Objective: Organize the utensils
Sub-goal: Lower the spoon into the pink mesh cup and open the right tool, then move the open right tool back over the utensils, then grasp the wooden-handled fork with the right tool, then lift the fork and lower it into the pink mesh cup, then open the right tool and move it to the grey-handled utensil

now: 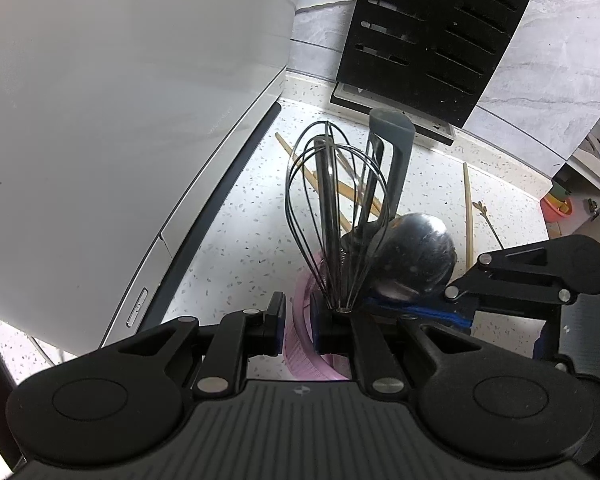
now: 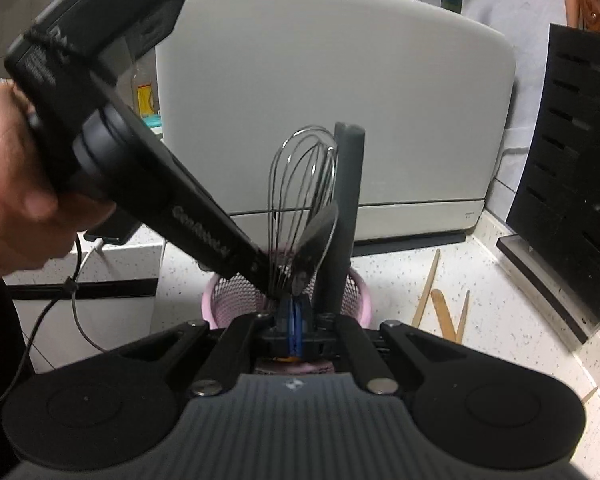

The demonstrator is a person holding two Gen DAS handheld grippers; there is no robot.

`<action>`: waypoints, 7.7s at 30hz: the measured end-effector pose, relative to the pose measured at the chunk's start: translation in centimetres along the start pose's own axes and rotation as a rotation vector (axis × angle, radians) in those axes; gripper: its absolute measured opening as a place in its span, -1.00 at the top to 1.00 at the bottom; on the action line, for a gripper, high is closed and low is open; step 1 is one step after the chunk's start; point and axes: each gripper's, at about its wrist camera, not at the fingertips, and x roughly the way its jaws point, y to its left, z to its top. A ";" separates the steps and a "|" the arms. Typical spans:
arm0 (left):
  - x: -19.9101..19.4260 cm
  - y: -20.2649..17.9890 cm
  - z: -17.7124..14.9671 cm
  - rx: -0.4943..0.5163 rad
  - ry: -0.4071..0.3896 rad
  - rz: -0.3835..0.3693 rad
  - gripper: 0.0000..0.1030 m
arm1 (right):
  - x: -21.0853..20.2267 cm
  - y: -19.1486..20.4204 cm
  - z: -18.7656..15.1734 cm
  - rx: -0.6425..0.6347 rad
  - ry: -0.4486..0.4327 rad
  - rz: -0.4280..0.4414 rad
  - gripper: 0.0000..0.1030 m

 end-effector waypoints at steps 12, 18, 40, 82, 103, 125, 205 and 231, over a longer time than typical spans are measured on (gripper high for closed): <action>0.0 0.0 0.0 -0.001 0.000 0.000 0.74 | -0.6 0.0 0.5 0.004 0.022 0.042 0.62; 0.0 0.0 0.0 -0.001 0.000 0.000 0.73 | -1.9 -0.5 0.5 0.006 0.023 0.052 0.57; 0.2 -0.2 0.0 0.007 0.005 0.007 0.72 | 0.0 -7.0 -4.2 0.259 0.273 -0.071 0.48; 0.0 0.0 0.0 0.003 0.001 0.003 0.72 | 2.3 -8.5 -3.6 0.442 0.263 -0.020 1.00; 0.0 0.0 0.0 0.004 0.003 0.003 0.72 | -2.8 -7.2 -0.1 0.405 0.072 0.003 1.00; 0.3 -0.1 0.1 0.009 0.006 0.000 0.72 | -8.8 -6.3 4.0 0.396 -0.147 0.111 1.00; 0.1 -0.3 -0.2 0.022 0.015 0.002 0.62 | -3.7 -3.9 -0.1 0.189 -0.030 0.066 0.40; -0.1 -0.4 -0.3 0.017 0.007 0.000 0.62 | -0.9 1.3 -6.1 0.055 0.335 -0.017 0.00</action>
